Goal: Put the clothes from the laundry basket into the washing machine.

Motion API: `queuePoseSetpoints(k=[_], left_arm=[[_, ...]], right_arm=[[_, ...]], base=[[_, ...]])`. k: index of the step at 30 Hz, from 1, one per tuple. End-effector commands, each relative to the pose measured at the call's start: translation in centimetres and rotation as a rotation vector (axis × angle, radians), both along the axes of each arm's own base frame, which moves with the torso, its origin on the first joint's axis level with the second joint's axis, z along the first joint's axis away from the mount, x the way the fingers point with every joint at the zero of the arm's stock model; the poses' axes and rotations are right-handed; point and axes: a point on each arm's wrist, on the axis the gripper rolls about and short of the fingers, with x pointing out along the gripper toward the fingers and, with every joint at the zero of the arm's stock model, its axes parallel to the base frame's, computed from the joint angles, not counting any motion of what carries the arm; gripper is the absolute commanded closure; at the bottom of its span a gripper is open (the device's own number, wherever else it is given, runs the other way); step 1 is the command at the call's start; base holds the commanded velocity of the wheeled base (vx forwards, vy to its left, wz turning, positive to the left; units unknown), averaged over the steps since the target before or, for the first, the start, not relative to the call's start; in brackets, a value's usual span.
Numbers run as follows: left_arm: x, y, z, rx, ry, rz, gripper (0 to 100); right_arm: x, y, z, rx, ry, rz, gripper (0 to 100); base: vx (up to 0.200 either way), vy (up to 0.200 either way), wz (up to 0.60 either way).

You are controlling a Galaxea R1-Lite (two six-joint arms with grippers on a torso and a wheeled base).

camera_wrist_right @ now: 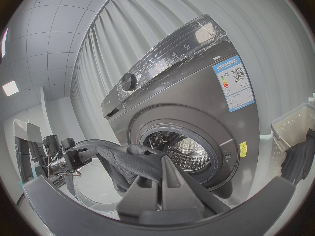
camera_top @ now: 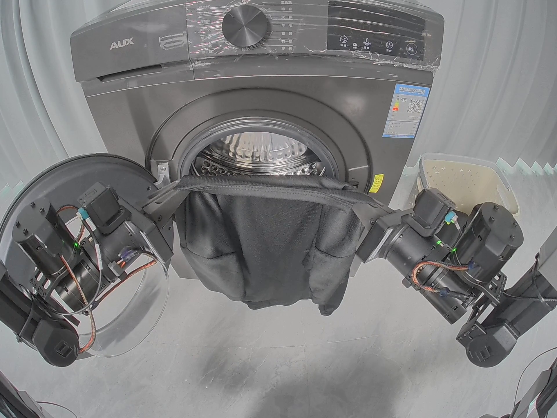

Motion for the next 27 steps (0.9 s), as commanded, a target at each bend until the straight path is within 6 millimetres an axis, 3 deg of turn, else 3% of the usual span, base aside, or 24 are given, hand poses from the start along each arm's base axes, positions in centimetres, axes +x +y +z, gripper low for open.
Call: queuePoseSetpoints(k=[1, 27], left_arm=[[0.0, 0.0, 0.0, 0.0, 0.001, 0.0, 100], [0.0, -0.3, -1.2, 0.019, 0.048, -0.014, 100]], right_arm=[[0.0, 0.0, 0.0, 0.001, -0.001, 0.001, 100], [0.1, 2.1, -2.0, -0.026, 0.046, 0.018, 100]], base=[[0.0, 0.0, 0.0], [0.0, 0.0, 0.0]])
